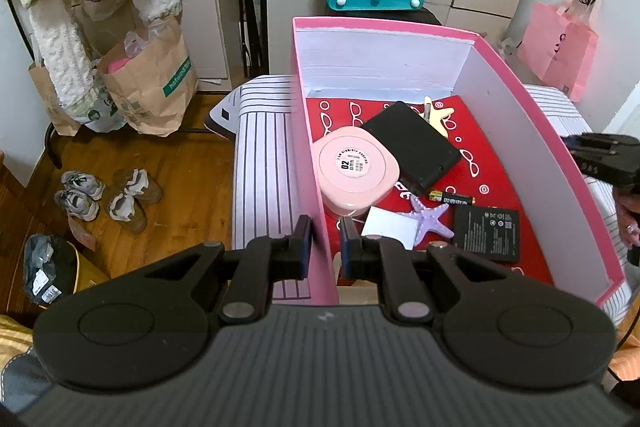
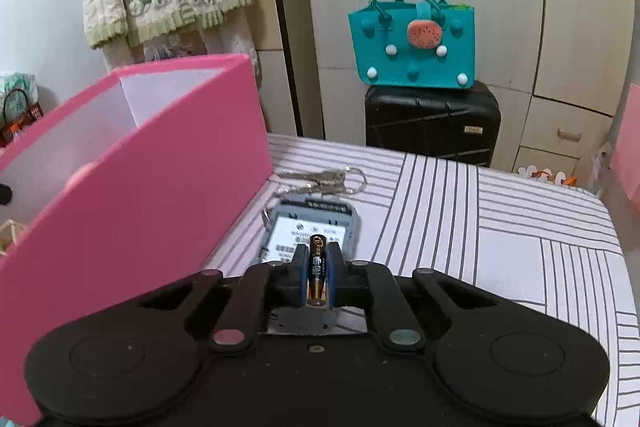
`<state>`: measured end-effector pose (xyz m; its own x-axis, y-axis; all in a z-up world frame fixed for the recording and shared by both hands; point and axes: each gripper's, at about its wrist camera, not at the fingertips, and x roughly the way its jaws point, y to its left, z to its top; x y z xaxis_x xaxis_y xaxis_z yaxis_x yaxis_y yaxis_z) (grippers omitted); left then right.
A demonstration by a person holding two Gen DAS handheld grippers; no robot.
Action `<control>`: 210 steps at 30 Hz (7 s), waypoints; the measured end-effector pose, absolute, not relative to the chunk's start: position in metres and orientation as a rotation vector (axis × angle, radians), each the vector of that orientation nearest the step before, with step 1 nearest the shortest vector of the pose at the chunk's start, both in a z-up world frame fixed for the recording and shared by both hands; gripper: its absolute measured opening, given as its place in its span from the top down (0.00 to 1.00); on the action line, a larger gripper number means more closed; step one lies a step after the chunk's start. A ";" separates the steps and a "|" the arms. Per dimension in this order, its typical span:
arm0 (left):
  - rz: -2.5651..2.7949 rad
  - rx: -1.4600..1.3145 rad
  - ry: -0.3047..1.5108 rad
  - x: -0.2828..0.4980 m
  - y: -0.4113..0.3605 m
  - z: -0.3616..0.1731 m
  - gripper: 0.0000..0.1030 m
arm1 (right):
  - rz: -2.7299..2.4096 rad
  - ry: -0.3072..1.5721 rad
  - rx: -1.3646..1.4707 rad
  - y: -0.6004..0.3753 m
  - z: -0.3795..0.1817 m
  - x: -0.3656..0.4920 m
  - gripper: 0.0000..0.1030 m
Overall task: Organize rigid objects
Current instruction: 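Carry the AA battery into the pink box and release it, then grasp the grey mobile phone with the right tool, then carry the grey phone into the pink box and release it, then grasp the silver key ring with the right tool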
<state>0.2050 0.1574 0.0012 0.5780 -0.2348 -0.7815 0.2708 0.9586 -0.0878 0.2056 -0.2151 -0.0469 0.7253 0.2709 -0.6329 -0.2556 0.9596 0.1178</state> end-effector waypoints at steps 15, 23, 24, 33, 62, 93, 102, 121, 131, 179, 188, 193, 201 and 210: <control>-0.324 0.247 0.984 0.210 0.137 0.002 0.88 | 0.554 0.644 0.073 -0.164 0.044 0.183 0.89; -0.330 0.243 0.986 0.208 0.139 0.004 0.88 | 0.635 0.734 -0.111 -0.106 0.040 0.192 0.89; -0.329 0.237 0.985 0.207 0.140 0.004 0.88 | 0.632 0.744 -0.143 -0.099 0.035 0.193 0.89; -0.325 0.223 0.982 0.207 0.140 0.005 0.88 | 0.588 0.755 -0.294 -0.087 0.019 0.199 0.89; -0.322 0.236 0.995 0.207 0.140 0.006 0.90 | 0.345 0.951 0.170 -0.233 -0.013 0.220 0.42; -0.298 0.326 1.005 0.219 0.128 0.031 0.94 | 0.240 0.965 0.016 -0.206 -0.045 0.254 0.37; -0.305 0.312 0.997 0.218 0.130 0.031 0.94 | 0.288 0.872 0.080 -0.207 -0.001 0.223 0.37; -0.314 0.260 0.980 0.219 0.136 0.029 0.94 | 0.658 0.863 0.060 -0.096 0.065 0.231 0.36; -0.334 0.234 0.987 0.222 0.142 0.029 0.94 | 0.667 1.072 0.027 -0.031 0.021 0.296 0.36; -0.277 0.163 0.924 0.209 0.142 0.025 0.93 | 0.257 0.540 0.086 -0.222 -0.037 0.190 0.25; -0.259 0.124 0.917 0.207 0.145 0.023 0.93 | 0.332 0.586 -0.022 -0.216 -0.058 0.197 0.26; -0.247 0.113 0.912 0.206 0.145 0.023 0.93 | 0.386 0.611 -0.113 -0.200 -0.070 0.203 0.30; -0.244 0.117 0.937 0.206 0.144 0.019 0.93 | 0.396 0.655 -0.145 -0.186 -0.077 0.237 0.49; -0.237 0.105 0.932 0.204 0.145 0.021 0.93 | 0.412 0.646 -0.184 -0.176 -0.076 0.252 0.66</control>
<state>0.2036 0.1446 0.0215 0.5722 -0.1564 -0.8051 0.2470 0.9689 -0.0127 0.2521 -0.1758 -0.0759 0.7211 0.3145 -0.6173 -0.4273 0.9033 -0.0389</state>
